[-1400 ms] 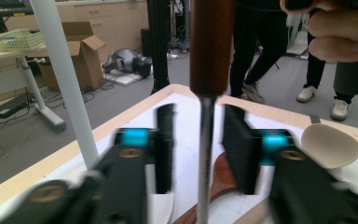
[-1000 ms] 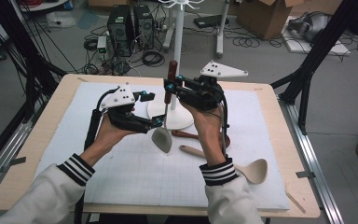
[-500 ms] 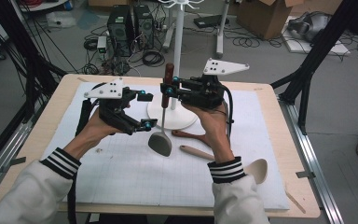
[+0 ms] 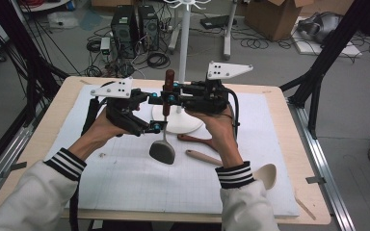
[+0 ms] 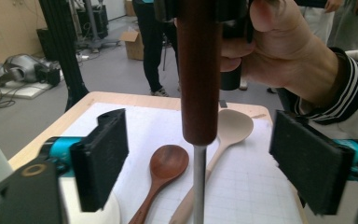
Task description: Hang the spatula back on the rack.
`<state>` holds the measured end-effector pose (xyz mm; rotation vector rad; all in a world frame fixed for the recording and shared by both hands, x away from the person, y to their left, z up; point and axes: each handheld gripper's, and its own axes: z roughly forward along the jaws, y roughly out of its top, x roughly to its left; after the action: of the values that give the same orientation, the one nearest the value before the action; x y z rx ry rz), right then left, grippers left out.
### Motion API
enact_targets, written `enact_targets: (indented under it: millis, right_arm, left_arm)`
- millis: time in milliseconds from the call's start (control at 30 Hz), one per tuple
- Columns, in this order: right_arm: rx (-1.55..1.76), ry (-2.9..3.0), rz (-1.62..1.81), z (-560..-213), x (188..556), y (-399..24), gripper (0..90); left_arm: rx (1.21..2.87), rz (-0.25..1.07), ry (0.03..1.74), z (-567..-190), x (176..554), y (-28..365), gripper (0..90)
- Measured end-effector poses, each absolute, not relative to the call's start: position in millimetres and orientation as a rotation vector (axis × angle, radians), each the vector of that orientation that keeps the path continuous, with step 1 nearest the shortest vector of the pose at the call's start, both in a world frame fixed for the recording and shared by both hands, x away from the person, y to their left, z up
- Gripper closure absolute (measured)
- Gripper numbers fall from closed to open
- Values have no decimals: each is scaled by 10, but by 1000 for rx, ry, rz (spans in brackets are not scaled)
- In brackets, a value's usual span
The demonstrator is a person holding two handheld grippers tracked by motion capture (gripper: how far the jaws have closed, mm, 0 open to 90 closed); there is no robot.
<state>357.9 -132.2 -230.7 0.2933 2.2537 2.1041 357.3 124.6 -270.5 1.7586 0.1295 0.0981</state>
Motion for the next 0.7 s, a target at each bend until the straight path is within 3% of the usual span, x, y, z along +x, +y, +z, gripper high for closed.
enact_targets:
  millis: [700]
  right_arm:
    - [263,2271,2116,-2312,3576,-1293,740]
  left_arm:
    - [1742,102,92,-2680,3570,1233,715]
